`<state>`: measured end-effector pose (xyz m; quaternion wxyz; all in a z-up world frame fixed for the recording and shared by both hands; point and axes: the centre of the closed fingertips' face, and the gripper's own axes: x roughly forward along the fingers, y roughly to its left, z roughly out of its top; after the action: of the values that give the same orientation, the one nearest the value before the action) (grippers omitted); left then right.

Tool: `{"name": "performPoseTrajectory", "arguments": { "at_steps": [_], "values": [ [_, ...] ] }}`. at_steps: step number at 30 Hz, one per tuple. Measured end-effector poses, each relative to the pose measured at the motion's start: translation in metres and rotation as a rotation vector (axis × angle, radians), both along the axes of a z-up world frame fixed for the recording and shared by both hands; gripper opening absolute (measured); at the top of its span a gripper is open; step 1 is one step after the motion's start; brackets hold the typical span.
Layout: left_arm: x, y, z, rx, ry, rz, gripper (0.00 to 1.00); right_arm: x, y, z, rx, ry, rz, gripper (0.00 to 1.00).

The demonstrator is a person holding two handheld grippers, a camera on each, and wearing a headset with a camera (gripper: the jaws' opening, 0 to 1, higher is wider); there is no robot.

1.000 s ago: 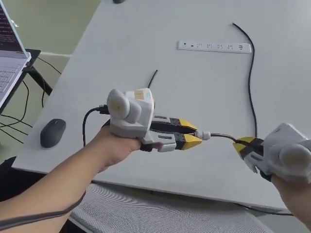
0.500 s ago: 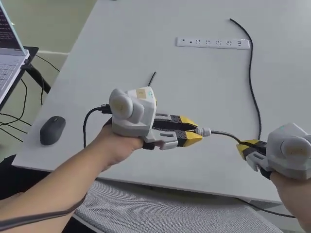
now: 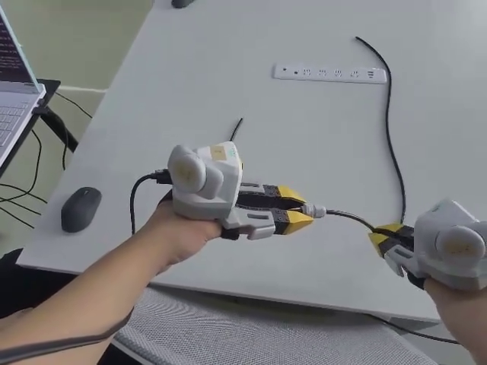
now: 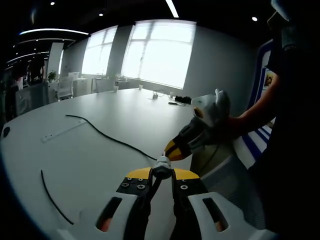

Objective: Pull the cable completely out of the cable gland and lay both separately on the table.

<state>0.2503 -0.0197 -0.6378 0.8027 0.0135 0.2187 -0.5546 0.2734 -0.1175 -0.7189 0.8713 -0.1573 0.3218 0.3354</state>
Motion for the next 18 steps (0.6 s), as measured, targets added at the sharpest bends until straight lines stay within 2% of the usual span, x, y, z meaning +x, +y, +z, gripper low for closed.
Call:
{"name": "performPoseTrajectory", "arguments": {
  "at_steps": [5,12,16,18],
  "values": [
    [-0.001,0.0,0.001,0.0,0.014,0.014,0.15,0.001,-0.003,0.007,-0.024,-0.048,0.02,0.01],
    [-0.002,0.001,0.001,0.001,0.011,0.005,0.15,0.0,-0.004,0.02,-0.067,-0.115,0.057,0.05],
    [-0.004,0.002,-0.001,0.01,0.009,0.002,0.15,-0.003,0.004,0.031,-0.097,-0.161,0.102,0.11],
    [-0.006,0.002,-0.001,0.013,0.006,-0.001,0.15,-0.006,0.012,0.042,-0.11,-0.198,0.143,0.12]
  ]
}}
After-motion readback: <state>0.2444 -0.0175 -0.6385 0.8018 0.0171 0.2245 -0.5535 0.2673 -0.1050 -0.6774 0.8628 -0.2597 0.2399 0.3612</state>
